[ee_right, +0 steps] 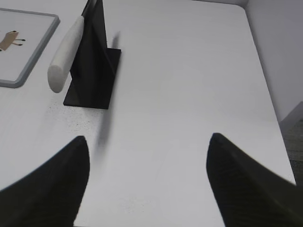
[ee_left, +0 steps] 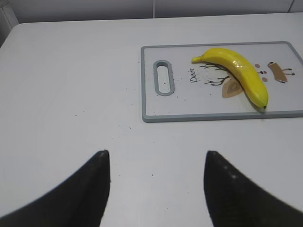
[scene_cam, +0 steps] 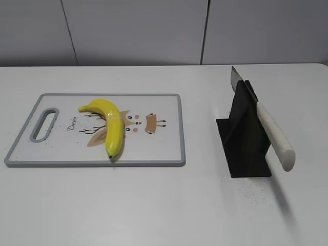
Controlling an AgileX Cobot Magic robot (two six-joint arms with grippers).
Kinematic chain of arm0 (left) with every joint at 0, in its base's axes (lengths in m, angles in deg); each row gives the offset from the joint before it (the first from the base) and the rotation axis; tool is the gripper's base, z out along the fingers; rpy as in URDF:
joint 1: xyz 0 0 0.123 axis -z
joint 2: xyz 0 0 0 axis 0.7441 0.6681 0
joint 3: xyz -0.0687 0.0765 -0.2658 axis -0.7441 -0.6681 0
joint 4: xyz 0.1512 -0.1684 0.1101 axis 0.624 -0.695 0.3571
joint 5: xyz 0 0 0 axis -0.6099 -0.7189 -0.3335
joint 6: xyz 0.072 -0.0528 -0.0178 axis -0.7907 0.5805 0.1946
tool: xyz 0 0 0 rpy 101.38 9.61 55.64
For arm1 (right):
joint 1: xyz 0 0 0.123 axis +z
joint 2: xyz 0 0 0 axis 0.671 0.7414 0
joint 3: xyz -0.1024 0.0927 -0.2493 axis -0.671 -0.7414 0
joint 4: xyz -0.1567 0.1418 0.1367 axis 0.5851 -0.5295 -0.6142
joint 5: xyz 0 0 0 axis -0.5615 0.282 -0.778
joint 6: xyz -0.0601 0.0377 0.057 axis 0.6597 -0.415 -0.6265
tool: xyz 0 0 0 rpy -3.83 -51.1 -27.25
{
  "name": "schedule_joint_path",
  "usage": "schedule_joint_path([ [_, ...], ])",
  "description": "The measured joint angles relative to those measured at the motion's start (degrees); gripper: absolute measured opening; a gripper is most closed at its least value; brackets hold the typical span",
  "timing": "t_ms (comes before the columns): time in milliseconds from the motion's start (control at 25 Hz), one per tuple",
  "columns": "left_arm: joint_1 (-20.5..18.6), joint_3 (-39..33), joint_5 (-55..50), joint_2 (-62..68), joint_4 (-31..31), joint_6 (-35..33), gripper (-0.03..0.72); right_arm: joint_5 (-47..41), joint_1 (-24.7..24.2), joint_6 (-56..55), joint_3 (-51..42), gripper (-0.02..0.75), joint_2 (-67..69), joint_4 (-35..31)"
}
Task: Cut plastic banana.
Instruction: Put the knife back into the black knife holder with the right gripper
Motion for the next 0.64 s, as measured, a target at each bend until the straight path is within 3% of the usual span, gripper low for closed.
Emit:
schedule_joint_path([
  [640, 0.0, 0.0, 0.0, 0.0, 0.0, 0.0, 0.589, 0.0, -0.59, 0.0, 0.0, 0.581, 0.0, 0.0],
])
